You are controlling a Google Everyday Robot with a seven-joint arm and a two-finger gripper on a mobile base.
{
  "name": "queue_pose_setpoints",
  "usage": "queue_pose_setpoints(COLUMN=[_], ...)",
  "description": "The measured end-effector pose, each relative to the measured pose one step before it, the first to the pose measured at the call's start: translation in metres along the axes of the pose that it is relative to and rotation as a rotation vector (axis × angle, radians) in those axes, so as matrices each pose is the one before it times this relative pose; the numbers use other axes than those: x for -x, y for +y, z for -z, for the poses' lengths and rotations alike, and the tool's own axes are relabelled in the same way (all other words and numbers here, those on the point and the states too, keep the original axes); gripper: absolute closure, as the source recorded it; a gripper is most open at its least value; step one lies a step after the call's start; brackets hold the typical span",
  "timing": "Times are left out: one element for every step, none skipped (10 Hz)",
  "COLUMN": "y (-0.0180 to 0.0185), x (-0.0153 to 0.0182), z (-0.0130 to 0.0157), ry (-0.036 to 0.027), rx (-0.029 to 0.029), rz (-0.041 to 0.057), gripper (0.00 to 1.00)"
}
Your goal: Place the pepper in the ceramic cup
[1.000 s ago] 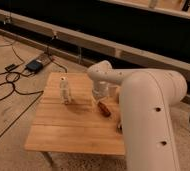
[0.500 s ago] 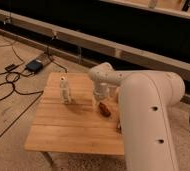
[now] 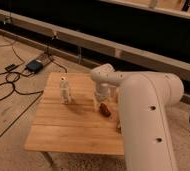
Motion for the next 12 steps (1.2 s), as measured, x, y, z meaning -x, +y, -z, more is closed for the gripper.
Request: queue_pose_setpoints(y=[0.00198,0.0024,0.0038,0.00287,0.00911,0.00781,0.00761,0.00689,0.00123,-0.00078,-0.00591,-0.00391], x=[0.00043,0.0005,0.0023,0.00248,0.01173,0.00901,0.0092,0.01385,0.01124,0.01549,0.01788,0.00752], z=[0.00095,0.00215,0.00802,0.00717,0.02415,0.0168,0.01638,0.0226,0.01639,0.01959,0.0181,0.00562], ry=[0.00044,-0.00099,-0.01091,-0.01113,-0.05576,-0.039,-0.03809,-0.0567,-0.04454,-0.06374,-0.07753,-0.03255], rx=[0.00538,0.00342,-0.00064,-0.0025,-0.01192,-0.00273,-0.00178,-0.00948,-0.01064,-0.01399,-0.01531,-0.00531], rz=[0.00034,0.0012,0.00511,-0.00024,-0.00263,-0.00021,0.00196,0.00122,-0.00501,-0.01299,-0.02199,-0.01066], gripper=[0.7,0.8,0.91,0.96,1.0,1.0,1.0,1.0,1.0,1.0,1.0,1.0])
